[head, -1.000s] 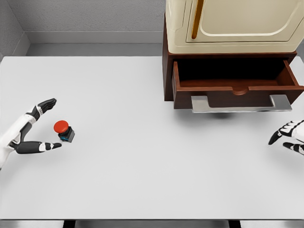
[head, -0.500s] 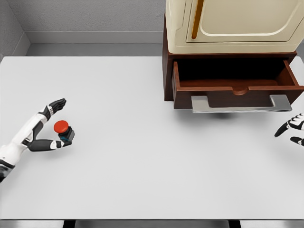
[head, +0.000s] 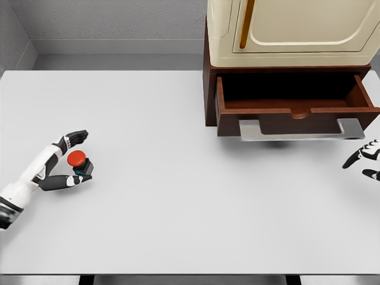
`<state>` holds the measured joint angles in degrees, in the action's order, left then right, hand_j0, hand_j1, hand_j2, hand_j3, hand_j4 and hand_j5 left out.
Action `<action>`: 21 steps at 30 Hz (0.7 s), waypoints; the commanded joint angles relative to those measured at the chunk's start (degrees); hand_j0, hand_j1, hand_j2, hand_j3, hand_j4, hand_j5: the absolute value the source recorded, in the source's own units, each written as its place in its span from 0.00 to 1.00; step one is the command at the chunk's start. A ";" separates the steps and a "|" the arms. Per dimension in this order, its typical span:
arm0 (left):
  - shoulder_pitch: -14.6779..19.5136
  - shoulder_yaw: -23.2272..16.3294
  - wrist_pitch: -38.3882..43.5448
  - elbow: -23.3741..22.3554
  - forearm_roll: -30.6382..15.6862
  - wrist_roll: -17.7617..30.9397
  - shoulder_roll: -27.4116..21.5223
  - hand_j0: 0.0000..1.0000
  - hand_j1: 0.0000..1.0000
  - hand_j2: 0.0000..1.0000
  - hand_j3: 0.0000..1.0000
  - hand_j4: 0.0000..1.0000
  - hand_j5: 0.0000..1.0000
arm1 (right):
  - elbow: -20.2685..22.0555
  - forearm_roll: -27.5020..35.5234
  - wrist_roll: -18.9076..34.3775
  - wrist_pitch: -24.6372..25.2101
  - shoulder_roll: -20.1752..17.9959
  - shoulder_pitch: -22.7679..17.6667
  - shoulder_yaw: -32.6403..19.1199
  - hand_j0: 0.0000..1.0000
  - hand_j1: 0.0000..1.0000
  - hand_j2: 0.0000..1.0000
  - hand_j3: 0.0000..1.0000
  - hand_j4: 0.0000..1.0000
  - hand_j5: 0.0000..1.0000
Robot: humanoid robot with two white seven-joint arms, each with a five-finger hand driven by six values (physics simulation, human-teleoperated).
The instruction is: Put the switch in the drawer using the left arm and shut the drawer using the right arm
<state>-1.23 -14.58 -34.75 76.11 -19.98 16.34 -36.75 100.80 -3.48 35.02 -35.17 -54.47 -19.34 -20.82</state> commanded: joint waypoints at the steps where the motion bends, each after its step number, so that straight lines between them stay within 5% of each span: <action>1: 0.00 -1.06 0.12 -0.79 -0.32 -0.08 -0.07 0.86 0.86 0.86 0.86 0.86 0.86 | 0.01 0.41 -0.02 0.17 -0.11 0.00 0.08 0.57 0.57 0.57 0.57 0.57 0.57; 11: -0.09 -1.50 0.13 -1.49 -0.32 -0.08 -0.51 0.86 0.86 0.86 0.86 0.86 0.86 | 0.01 0.41 -0.02 0.17 -0.11 0.18 0.25 0.58 0.58 0.58 0.58 0.58 0.58; 16: -0.09 -1.42 -0.05 -1.49 -0.32 -0.17 -0.60 0.67 0.67 0.67 0.67 0.67 0.67 | 0.01 0.41 -0.02 0.17 -0.11 0.18 0.25 0.58 0.58 0.58 0.58 0.58 0.58; 21: -0.18 -1.50 -0.23 -1.58 -0.23 -0.26 -0.60 0.64 0.64 0.64 0.64 0.64 0.64 | 0.01 0.41 -0.02 0.17 -0.11 0.09 0.25 0.58 0.58 0.58 0.58 0.58 0.58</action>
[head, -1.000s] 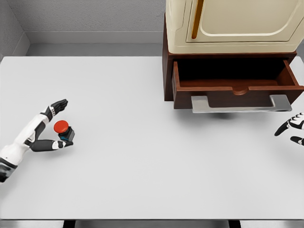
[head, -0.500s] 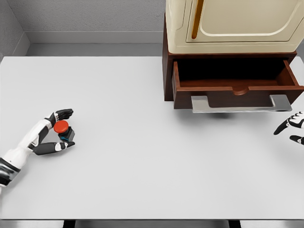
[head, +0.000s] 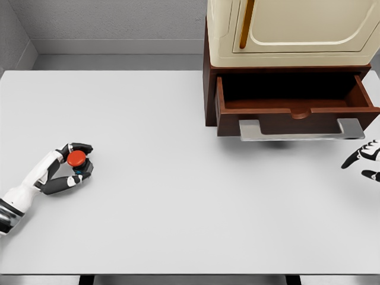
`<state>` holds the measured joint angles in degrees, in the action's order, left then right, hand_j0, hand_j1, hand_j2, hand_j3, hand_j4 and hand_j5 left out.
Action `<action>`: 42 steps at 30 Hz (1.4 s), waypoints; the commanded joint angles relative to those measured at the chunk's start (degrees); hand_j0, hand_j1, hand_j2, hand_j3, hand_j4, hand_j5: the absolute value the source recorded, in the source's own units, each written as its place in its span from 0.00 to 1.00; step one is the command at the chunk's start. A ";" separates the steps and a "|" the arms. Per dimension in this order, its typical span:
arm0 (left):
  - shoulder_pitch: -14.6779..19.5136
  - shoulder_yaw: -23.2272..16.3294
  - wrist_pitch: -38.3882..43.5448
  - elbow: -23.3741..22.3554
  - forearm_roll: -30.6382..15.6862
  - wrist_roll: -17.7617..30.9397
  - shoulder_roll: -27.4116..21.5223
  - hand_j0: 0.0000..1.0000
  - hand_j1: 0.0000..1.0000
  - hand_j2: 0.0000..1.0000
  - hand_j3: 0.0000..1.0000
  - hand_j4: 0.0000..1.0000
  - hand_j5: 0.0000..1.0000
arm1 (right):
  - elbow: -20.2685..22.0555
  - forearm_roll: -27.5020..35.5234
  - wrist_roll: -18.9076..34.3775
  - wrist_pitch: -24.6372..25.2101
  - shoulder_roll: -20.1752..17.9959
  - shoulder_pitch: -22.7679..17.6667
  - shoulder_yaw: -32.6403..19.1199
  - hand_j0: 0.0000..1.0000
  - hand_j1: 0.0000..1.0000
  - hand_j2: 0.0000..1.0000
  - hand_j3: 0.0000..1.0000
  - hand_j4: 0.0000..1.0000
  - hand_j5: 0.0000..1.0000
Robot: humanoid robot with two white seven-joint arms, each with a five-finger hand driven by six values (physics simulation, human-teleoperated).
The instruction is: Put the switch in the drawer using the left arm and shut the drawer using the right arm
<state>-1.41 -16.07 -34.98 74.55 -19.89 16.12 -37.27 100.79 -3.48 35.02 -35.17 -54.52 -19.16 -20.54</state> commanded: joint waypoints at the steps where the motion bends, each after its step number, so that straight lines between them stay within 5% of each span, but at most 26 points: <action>1: 0.00 -0.02 -0.02 -0.02 -0.24 -0.04 -0.08 0.64 0.64 0.64 0.64 0.64 0.64 | 0.02 0.40 -0.02 0.17 -0.06 0.00 0.06 0.58 0.58 0.58 0.58 0.58 0.58; 5: 0.00 0.07 -0.02 -0.02 -0.24 -0.04 -0.08 0.62 0.62 0.62 0.62 0.62 0.62 | 0.02 0.40 -0.02 0.17 -0.06 -0.09 0.06 0.58 0.58 0.58 0.58 0.58 0.58; 10: 0.09 0.42 -0.02 0.42 -0.15 -0.04 -0.08 0.45 0.45 0.45 0.45 0.45 0.45 | 0.02 0.40 -0.02 0.17 0.02 0.00 -0.03 0.58 0.58 0.58 0.58 0.58 0.58; 16: 0.70 0.86 -0.02 1.03 -0.06 -0.04 0.01 0.36 0.36 0.36 0.36 0.36 0.36 | 0.02 0.49 -0.02 0.17 -0.06 0.35 -0.12 0.58 0.58 0.58 0.58 0.58 0.58; 42: 7.12 -0.46 0.44 8.15 0.29 0.14 0.45 0.34 0.34 0.34 0.34 0.34 0.34 | 0.02 0.49 -0.02 0.17 -0.06 0.35 -0.03 0.58 0.58 0.58 0.58 0.58 0.58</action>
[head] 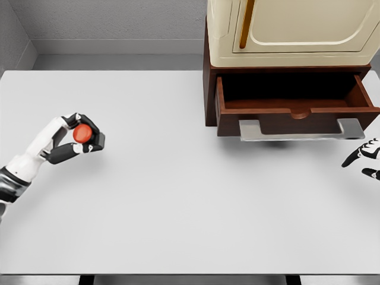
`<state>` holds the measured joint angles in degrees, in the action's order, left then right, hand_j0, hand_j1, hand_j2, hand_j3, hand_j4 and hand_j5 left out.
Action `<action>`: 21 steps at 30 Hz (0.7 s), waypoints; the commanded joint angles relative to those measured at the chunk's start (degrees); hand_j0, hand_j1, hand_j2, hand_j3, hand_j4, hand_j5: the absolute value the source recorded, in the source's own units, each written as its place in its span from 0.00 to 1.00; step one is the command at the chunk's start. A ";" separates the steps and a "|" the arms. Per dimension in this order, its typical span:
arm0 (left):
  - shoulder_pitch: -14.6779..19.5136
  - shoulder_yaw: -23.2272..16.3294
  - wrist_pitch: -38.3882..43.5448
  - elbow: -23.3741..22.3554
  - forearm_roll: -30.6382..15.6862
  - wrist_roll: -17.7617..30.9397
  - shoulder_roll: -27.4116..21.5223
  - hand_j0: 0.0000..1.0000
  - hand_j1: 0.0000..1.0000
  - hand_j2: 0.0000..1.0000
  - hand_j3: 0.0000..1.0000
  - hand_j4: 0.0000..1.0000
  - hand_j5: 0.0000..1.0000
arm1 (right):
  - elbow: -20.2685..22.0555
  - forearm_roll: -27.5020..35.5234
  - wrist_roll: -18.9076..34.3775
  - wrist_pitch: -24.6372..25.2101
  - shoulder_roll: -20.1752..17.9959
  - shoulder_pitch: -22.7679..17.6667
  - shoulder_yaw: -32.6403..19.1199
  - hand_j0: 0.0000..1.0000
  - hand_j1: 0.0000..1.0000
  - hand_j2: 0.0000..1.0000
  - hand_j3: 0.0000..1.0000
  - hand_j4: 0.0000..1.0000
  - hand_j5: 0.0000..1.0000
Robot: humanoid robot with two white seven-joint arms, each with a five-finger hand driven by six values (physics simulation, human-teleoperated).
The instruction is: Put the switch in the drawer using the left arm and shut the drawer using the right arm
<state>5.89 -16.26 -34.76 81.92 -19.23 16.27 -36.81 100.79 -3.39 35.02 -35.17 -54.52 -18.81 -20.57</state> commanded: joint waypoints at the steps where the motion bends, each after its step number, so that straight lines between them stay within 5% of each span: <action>1: 0.26 -0.35 0.66 1.31 -0.37 -0.01 -0.01 0.34 0.34 0.34 0.34 0.34 0.34 | 0.02 0.40 -0.02 0.17 -0.06 0.00 0.00 0.58 0.58 0.58 0.58 0.58 0.58; 21: 8.44 -3.69 3.21 3.42 2.09 0.08 6.58 0.34 0.34 0.34 0.34 0.34 0.34 | 0.02 0.40 -0.02 0.17 0.03 0.09 0.18 0.58 0.58 0.58 0.58 0.58 0.58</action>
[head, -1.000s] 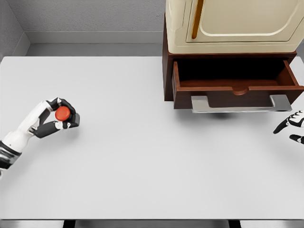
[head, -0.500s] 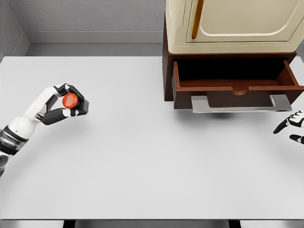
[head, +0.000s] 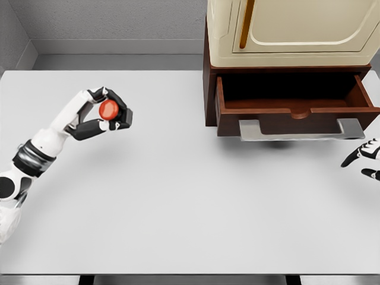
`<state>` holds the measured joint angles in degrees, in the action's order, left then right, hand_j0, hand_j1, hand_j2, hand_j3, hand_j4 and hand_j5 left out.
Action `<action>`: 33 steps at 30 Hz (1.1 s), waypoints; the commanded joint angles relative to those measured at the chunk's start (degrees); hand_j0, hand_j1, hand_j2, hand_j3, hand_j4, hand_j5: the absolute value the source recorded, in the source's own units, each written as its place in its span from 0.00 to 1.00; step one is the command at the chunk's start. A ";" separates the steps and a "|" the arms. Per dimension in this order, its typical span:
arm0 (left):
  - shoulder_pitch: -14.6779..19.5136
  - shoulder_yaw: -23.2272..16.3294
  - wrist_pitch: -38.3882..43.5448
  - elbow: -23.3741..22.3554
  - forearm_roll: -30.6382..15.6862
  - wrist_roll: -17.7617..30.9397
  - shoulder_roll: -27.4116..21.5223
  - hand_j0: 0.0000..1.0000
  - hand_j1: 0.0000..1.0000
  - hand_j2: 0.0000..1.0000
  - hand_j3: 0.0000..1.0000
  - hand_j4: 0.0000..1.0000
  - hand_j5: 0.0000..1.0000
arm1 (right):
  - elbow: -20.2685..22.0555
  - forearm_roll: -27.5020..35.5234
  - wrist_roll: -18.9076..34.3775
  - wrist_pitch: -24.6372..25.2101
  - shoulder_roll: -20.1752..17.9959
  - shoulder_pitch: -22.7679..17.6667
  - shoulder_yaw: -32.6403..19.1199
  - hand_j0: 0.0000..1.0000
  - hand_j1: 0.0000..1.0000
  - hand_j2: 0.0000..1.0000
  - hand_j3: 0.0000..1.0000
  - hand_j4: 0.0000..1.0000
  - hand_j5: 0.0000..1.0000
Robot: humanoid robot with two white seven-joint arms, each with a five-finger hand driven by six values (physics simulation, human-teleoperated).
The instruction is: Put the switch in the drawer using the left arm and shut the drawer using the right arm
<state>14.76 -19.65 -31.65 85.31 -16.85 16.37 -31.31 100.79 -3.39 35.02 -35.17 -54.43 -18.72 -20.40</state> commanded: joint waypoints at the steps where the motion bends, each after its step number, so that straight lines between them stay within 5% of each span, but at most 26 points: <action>1: 0.09 -0.31 0.10 0.56 -0.28 -0.03 1.51 0.34 0.34 0.34 0.34 0.34 0.34 | 0.02 0.40 -0.02 0.17 -0.06 0.00 0.01 0.58 0.58 0.58 0.58 0.58 0.58; 24: 7.56 -3.29 3.88 4.87 3.93 -0.03 12.23 0.34 0.34 0.34 0.34 0.34 0.34 | 0.02 0.40 -0.02 0.17 -0.06 0.00 0.10 0.58 0.58 0.58 0.58 0.58 0.58; 33: 10.46 -5.40 6.87 4.78 12.54 -0.03 19.17 0.33 0.33 0.33 0.33 0.33 0.33 | 0.02 0.40 -0.02 0.17 -0.06 0.00 0.10 0.58 0.58 0.58 0.58 0.58 0.58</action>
<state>25.14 -24.79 -25.32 90.08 -6.18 16.39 -13.87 100.79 -3.39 35.02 -35.17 -54.43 -18.72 -20.31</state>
